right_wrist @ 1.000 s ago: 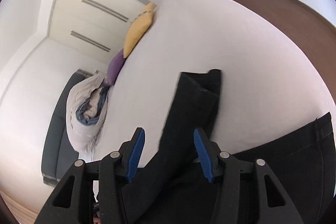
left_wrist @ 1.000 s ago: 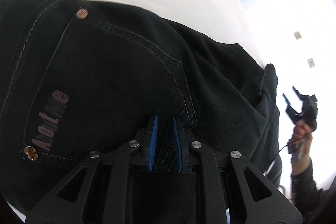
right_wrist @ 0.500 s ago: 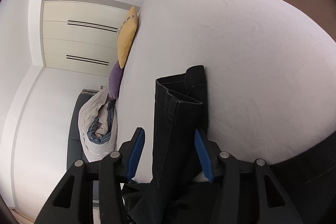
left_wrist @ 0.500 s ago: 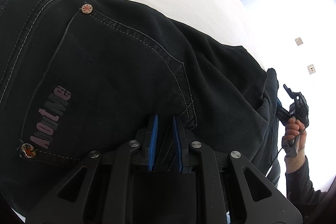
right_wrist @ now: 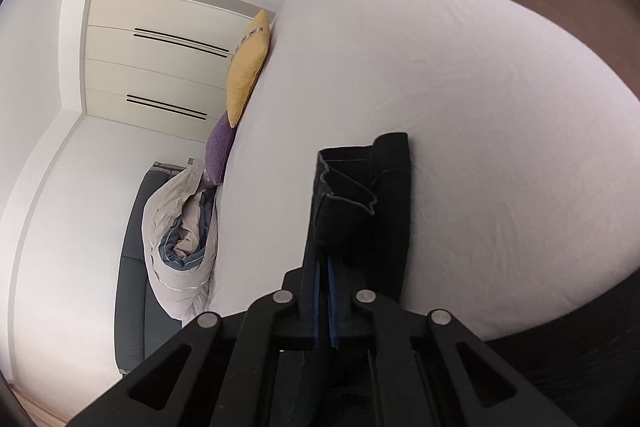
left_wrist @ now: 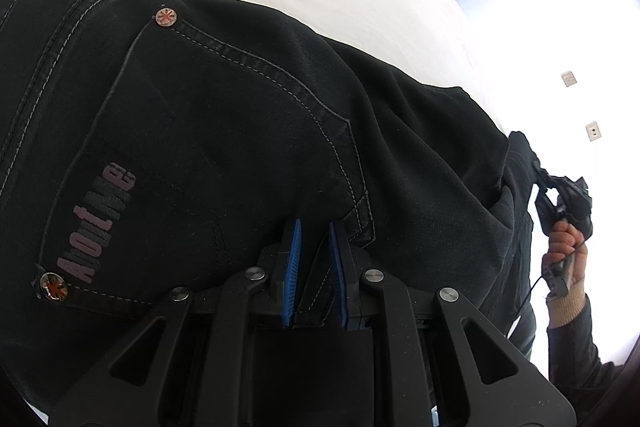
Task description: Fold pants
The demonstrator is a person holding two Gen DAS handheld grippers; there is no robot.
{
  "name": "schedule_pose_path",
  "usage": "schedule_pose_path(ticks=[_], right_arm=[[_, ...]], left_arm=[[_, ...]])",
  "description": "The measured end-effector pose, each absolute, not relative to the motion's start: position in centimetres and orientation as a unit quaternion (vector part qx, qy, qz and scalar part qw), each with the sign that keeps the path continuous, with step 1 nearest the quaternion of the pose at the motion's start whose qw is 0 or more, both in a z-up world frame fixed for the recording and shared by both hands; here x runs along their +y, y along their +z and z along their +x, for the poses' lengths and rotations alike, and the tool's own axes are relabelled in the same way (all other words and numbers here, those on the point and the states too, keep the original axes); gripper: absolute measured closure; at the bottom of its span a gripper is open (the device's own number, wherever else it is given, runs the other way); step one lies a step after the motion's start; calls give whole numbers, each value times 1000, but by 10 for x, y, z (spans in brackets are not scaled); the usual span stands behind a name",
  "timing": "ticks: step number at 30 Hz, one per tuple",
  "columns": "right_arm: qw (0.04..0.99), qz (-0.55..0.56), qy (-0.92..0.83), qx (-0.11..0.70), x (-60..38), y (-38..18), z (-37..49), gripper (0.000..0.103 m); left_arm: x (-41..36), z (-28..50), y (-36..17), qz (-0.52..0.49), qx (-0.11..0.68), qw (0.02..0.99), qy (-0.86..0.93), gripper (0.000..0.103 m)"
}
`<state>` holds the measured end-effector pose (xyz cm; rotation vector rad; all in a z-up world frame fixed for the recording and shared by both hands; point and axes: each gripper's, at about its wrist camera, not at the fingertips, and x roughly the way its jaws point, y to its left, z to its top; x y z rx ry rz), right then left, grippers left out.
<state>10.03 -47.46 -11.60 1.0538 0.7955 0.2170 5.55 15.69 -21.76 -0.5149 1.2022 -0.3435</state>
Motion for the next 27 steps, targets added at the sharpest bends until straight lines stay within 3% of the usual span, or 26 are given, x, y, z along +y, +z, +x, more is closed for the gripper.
schedule_pose_path(ticks=[9, 20, 27], right_arm=[[824, 459, 66, 326, -492, -49, 12, 99], [783, 479, -66, 391, -515, -120, -119, 99], [810, 450, -55, 372, -513, -96, -131, 99]], left_arm=[[152, 56, -216, -235, 560, 780, -153, 88], [145, 66, -210, -223, 584, 770, -129, 88], [139, 72, -203, -222, 592, 767, -110, 88]])
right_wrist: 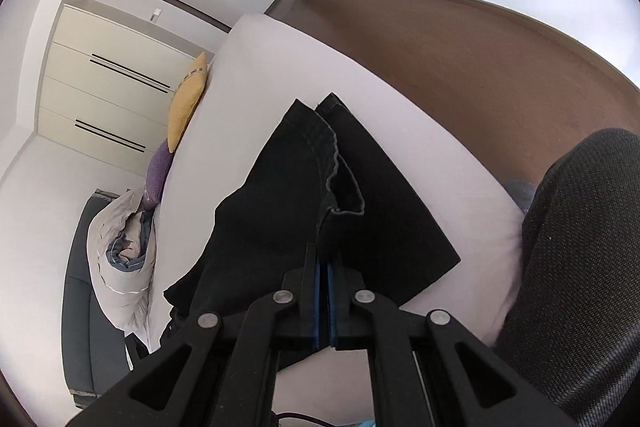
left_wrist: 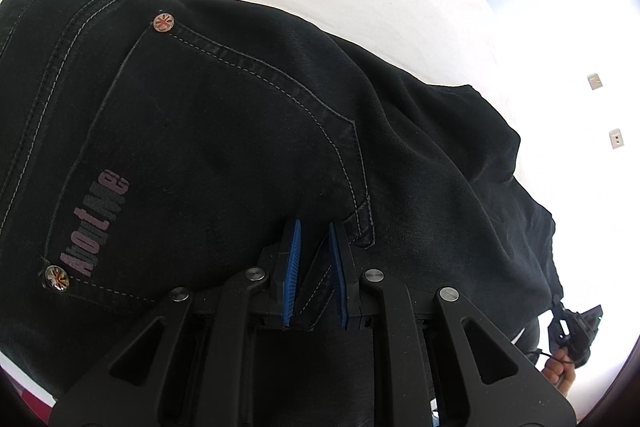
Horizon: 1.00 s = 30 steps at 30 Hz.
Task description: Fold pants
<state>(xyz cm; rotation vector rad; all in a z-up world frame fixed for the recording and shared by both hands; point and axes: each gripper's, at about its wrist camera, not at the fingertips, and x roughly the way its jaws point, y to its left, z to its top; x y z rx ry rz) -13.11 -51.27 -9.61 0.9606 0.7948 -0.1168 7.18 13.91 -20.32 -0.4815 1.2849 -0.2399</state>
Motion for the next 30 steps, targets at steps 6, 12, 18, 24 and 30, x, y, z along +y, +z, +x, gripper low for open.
schedule_pose_path(ticks=[6, 12, 18, 24, 30], right_arm=[[779, 487, -79, 388, -521, -128, -148, 100], [776, 497, -85, 379, -522, -130, -157, 100], [769, 509, -89, 375, -528, -136, -157, 100], [764, 517, -91, 374, -534, -144, -159, 101], [756, 477, -58, 444, -529, -136, -149, 78]], left_arm=[[128, 73, -199, -209, 594, 772, -90, 88], [113, 75, -194, -184, 593, 780, -76, 88], [96, 73, -188, -165, 590, 787, -68, 88], [85, 64, -184, -147, 583, 796, -67, 88], [97, 58, -187, -178, 575, 794, -78, 88]])
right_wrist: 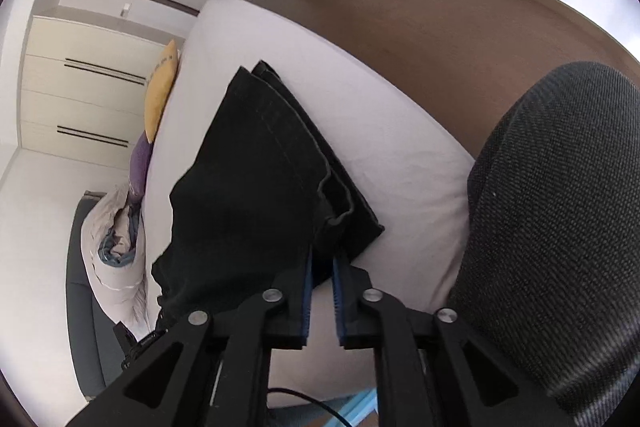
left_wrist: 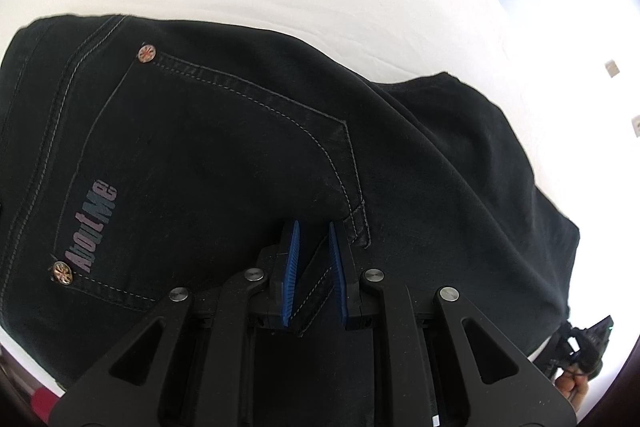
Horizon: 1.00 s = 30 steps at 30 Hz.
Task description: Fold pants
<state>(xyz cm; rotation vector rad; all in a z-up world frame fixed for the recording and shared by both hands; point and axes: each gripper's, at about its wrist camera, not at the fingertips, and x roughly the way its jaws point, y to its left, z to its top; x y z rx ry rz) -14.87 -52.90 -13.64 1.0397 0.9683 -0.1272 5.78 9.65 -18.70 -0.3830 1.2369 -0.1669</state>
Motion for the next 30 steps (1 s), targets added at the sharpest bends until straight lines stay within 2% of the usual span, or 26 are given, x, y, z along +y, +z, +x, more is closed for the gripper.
schedule_pose_path(ticks=[1, 3, 8, 10, 14, 17, 22, 23, 24, 27, 30], right_arm=[[749, 465, -61, 468, -528, -132, -149, 67], [760, 418, -71, 493, -525, -113, -149, 66], [849, 300, -32, 434, -520, -43, -111, 65], [868, 263, -7, 421, -516, -33, -81, 65], [869, 173, 76, 456, -474, -35, -18, 65], [857, 124, 158, 474, -421, -44, 16, 70], [816, 135, 202, 525, -380, -89, 55, 78], [814, 125, 185, 536, -379, -101, 61, 82], [814, 118, 147, 549, -384, -118, 69, 103], [817, 214, 121, 521, -420, -131, 79, 103], [866, 160, 2, 474, -436, -120, 83, 103]], left_arm=[[98, 57, -187, -187, 574, 793, -81, 88], [101, 54, -188, -200, 569, 793, -86, 88], [105, 48, -191, -226, 560, 792, -88, 88], [104, 46, -192, -228, 559, 792, -88, 88], [107, 44, -197, -241, 554, 792, -86, 88], [108, 43, -201, -257, 547, 793, -82, 88], [107, 44, -196, -254, 538, 800, -72, 88], [107, 44, -194, -254, 533, 804, -72, 88], [110, 41, -192, -255, 527, 807, -71, 88], [113, 33, -178, -263, 492, 828, -55, 88], [113, 28, -168, -277, 463, 840, -64, 88]])
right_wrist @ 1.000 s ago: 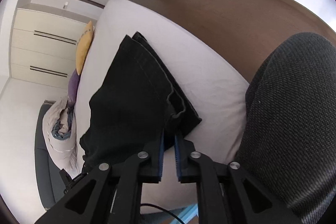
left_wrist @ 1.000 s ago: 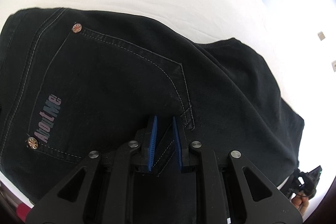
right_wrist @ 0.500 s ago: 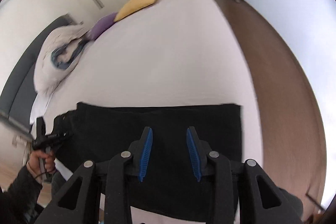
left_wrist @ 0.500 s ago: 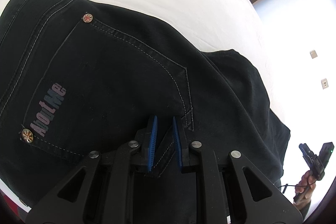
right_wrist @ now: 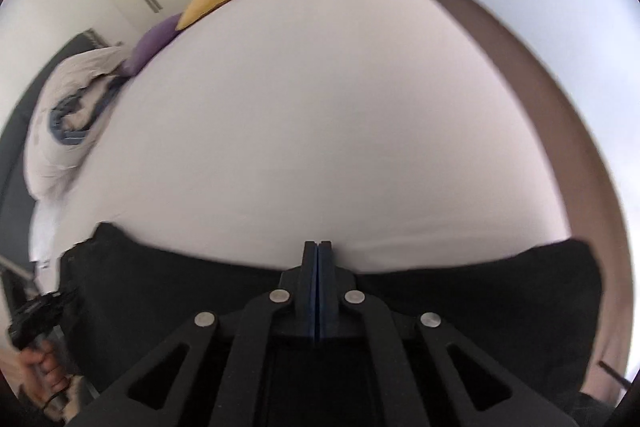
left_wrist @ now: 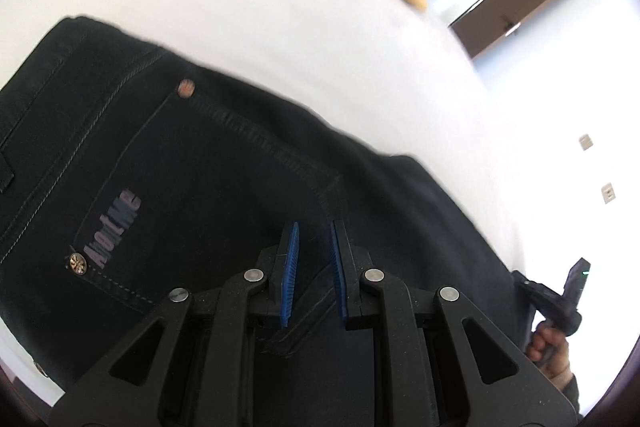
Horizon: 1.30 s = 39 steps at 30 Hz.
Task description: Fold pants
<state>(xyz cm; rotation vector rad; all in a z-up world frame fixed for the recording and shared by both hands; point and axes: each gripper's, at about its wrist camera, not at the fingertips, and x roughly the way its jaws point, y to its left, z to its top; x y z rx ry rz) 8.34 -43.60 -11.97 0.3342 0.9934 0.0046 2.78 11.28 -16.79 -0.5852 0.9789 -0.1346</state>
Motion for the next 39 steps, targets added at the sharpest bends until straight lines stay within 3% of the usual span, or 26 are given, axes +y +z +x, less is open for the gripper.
schedule_pose_path(ticks=[4, 7, 10, 12, 14, 16, 18, 19, 20, 25, 28, 30, 31, 32, 33, 36, 39], right_arm=[[871, 159, -42, 463, -438, -106, 76, 103], [886, 186, -14, 423, -436, -72, 45, 95], [861, 210, 67, 457, -420, -75, 23, 83], [853, 178, 72, 486, -414, -91, 14, 83], [843, 224, 33, 488, -445, -113, 4, 103], [827, 332, -8, 454, -499, -124, -13, 103], [841, 308, -82, 438, -525, -114, -24, 103], [842, 280, -133, 441, -532, -108, -27, 86], [837, 261, -181, 445, -538, -102, -32, 82], [840, 353, -54, 409, -526, -71, -63, 80], [821, 362, 78, 434, -470, -76, -67, 66], [806, 356, 100, 461, -440, -94, -74, 64], [795, 351, 90, 487, -434, -111, -76, 67], [785, 358, 72, 501, -433, -125, -83, 78], [778, 378, 62, 498, -442, -140, -99, 103], [754, 427, 38, 498, -468, -147, -122, 103], [778, 353, -2, 519, -475, -133, -139, 103]], left_arm=[[103, 31, -177, -253, 489, 832, -68, 88], [101, 25, -185, -256, 490, 830, -68, 88], [105, 18, -189, -260, 488, 830, -68, 88], [102, 18, -192, -250, 492, 831, -67, 88], [101, 18, -193, -238, 494, 833, -69, 88], [103, 19, -195, -244, 495, 831, -75, 88], [110, 18, -200, -254, 494, 828, -78, 88], [111, 17, -200, -257, 495, 827, -76, 88], [113, 16, -199, -256, 495, 827, -72, 88], [90, 7, -177, -237, 485, 838, -80, 88], [72, 8, -166, -222, 478, 843, -105, 88], [58, 8, -167, -197, 489, 842, -116, 88], [54, 9, -171, -190, 497, 839, -116, 88], [51, 9, -180, -180, 517, 829, -111, 88], [50, 7, -186, -176, 529, 823, -108, 88], [51, -4, -189, -158, 529, 825, -123, 88], [57, -11, -190, -159, 531, 821, -136, 88]])
